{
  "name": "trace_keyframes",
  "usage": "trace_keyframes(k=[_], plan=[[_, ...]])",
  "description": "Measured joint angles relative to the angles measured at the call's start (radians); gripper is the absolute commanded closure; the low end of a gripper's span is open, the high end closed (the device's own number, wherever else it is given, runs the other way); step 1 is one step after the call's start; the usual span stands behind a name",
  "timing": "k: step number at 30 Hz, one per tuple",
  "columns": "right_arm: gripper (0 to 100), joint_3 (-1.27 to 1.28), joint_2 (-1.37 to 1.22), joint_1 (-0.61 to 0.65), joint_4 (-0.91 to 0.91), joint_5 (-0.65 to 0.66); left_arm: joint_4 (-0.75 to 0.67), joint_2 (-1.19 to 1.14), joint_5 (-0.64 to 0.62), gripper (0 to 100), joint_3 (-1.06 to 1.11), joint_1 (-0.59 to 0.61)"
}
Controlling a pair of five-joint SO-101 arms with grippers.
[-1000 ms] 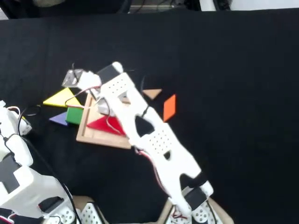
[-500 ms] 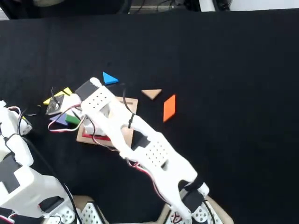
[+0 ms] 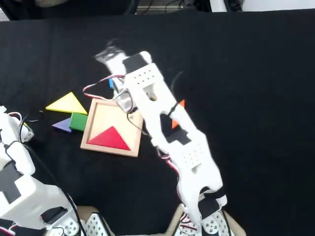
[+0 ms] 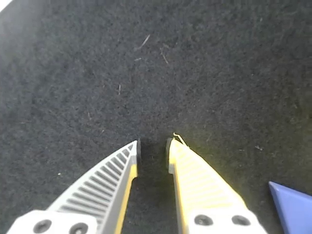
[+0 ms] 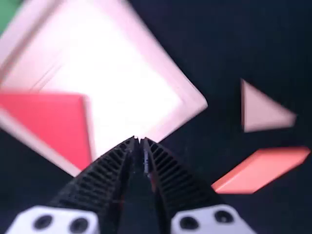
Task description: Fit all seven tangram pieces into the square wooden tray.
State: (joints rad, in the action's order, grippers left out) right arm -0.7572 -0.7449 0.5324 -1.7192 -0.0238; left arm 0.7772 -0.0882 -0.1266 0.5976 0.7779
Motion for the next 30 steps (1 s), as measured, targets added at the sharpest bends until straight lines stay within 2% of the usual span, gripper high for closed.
trace_keyframes(k=[7,11,13,17,30], plan=[[96.8,0.002,-0.074,0.002,-0.014,-0.135,0.0,0.0,0.0,87,0.0,0.0],[76.0,0.048,-0.074,0.002,-0.014,-0.109,0.0,0.0,0.0,87,0.0,0.0],[67.8,0.086,-0.074,0.002,-0.014,-0.146,0.0,0.0,0.0,87,0.0,0.0],[68.2,0.109,-0.041,0.0,-0.014,-0.247,0.0,0.0,0.0,87,0.0,-0.002],[68.4,0.087,-0.118,0.002,0.02,-0.261,0.0,0.0,0.0,87,0.0,-0.003]])
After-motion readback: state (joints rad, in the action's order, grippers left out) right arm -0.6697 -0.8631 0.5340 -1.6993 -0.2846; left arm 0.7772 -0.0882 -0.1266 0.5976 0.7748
